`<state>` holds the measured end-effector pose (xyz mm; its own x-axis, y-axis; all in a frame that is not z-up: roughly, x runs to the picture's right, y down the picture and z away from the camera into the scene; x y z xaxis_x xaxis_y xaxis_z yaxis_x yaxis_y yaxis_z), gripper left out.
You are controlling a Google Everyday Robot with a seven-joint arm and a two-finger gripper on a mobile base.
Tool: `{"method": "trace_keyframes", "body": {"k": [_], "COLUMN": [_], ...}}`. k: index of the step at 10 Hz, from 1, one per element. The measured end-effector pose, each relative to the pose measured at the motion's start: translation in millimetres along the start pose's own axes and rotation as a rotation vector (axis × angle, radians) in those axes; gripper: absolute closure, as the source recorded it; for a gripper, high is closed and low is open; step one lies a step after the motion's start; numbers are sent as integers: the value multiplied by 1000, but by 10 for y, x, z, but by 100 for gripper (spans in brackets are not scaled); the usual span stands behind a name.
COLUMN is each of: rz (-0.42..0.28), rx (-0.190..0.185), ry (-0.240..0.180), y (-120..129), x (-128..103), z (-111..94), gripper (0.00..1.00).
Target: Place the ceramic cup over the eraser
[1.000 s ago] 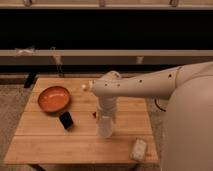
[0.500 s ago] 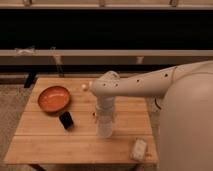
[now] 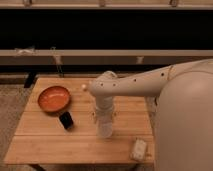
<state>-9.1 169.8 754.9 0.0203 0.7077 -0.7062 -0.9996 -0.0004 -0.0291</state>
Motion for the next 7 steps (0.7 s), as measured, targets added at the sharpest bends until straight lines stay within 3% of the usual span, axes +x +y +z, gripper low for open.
{"method": "trace_keyframes", "body": {"k": [2,5,7], "rz": [6,19,22], "rx": [10,22,25], "ry": [-1,-2,-1], "y": [0,-20,-30], "x": [13,39,53], "z": [-7,-24,-25], "gripper": [44,74,89]}}
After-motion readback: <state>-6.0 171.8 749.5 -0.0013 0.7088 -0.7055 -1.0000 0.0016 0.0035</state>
